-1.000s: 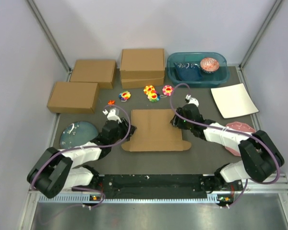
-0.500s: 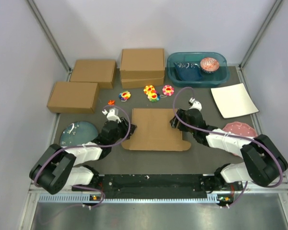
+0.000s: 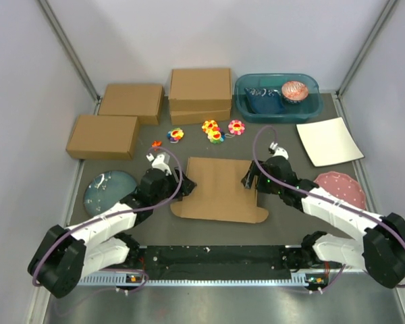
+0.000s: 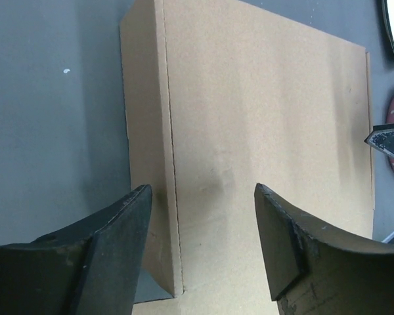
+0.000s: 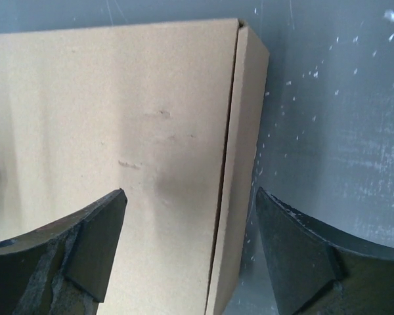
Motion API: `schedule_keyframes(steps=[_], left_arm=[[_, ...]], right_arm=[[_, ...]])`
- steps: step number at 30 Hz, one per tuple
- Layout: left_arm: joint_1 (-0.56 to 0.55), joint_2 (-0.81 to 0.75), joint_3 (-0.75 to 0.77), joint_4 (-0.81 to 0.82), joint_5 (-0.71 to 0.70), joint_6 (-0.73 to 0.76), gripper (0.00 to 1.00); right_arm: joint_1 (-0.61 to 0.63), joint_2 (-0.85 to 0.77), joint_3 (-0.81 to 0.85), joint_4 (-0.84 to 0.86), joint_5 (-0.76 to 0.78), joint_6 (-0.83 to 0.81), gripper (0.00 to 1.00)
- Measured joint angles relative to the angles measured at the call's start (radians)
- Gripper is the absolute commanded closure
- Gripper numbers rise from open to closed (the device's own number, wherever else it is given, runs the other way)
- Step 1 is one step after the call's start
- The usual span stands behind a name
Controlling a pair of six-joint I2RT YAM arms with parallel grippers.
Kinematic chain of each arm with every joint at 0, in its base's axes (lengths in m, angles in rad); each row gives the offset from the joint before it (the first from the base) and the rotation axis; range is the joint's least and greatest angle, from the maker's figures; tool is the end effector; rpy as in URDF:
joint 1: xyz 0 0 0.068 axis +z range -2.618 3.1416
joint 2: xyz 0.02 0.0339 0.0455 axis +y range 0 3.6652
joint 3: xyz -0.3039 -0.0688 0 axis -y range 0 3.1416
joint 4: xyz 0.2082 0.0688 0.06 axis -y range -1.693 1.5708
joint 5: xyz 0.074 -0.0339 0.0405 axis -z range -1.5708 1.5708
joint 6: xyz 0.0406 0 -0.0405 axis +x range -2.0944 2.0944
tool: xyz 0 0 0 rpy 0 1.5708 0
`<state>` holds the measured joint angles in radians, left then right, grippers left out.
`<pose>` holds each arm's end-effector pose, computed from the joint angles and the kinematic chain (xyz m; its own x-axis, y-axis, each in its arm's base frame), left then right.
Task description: Fold the paper box
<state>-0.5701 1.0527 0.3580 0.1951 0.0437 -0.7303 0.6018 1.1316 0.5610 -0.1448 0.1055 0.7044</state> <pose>0.1408 -0.0924 0.2354 -0.6817 -0.3546 -0.6400 0.1567 0.7836 -0.6011 0.1547 0.1011 0.2516 -0.7341 0.2770 -0.6199 -0.0289 0.8994 0.4362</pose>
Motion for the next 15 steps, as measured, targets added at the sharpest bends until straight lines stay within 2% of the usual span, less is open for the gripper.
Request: schedule_keyframes(steps=[2,6,7,10,12,13,14,15], left_arm=[[0.000,-0.004,-0.008,-0.004,0.012,-0.003,0.39],[0.001,-0.002,-0.051,0.013,0.040,-0.006,0.70],[0.003,-0.001,-0.066,0.036,0.046,-0.007,0.74],[0.013,0.003,-0.082,0.081,0.049,-0.016,0.82],[0.017,0.007,-0.091,0.106,0.050,-0.023,0.83],[0.018,0.008,-0.094,0.114,0.050,-0.023,0.82],[0.018,0.008,-0.096,0.119,0.050,-0.024,0.79],[0.018,0.008,-0.098,0.124,0.049,-0.025,0.75]], right_arm=[[0.000,-0.021,-0.020,0.000,-0.017,0.006,0.31],[0.011,-0.055,-0.111,0.032,-0.050,0.036,0.43],[0.011,-0.060,-0.123,0.056,-0.055,0.045,0.44],[0.018,-0.065,-0.142,0.090,-0.050,0.056,0.50],[0.018,-0.071,-0.152,0.102,-0.044,0.060,0.50],[0.018,-0.071,-0.156,0.108,-0.041,0.063,0.48],[0.018,-0.071,-0.157,0.109,-0.039,0.064,0.38],[0.019,-0.071,-0.157,0.110,-0.037,0.064,0.34]])
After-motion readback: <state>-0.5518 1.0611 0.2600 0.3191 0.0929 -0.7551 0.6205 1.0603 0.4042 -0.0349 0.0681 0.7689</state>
